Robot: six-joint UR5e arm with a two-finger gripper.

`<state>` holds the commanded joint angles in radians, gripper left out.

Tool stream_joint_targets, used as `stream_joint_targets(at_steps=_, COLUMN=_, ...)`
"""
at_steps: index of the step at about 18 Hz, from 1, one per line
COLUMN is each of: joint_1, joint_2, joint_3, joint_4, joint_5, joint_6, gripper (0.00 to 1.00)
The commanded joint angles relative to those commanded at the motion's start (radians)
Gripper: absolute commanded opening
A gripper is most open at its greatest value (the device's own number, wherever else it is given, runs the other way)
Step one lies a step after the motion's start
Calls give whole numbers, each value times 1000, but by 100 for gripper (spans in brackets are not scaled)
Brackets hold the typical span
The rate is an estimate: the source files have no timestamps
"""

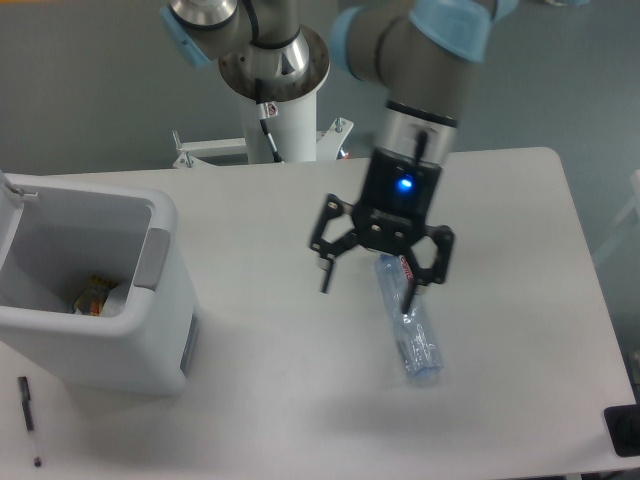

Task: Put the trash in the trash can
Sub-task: 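Move the open gripper over the clear water bottle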

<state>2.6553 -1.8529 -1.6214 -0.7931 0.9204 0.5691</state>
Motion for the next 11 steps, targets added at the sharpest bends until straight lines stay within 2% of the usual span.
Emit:
stream_joint_targets(at_steps=4, joint_1=2, joint_2=-35, joint_3=12, joint_4=-18, joint_5=174, joint_6=5, gripper=100)
stream_joint_targets(at_steps=7, joint_1=0, joint_2=-81, joint_3=43, joint_4=-60, joint_5=236, joint_6=11, gripper=100)
stream_joint_targets(at_steps=11, joint_1=-38, joint_2=-152, joint_3=116, joint_4=-153, joint_5=374, joint_6=9, gripper=100)
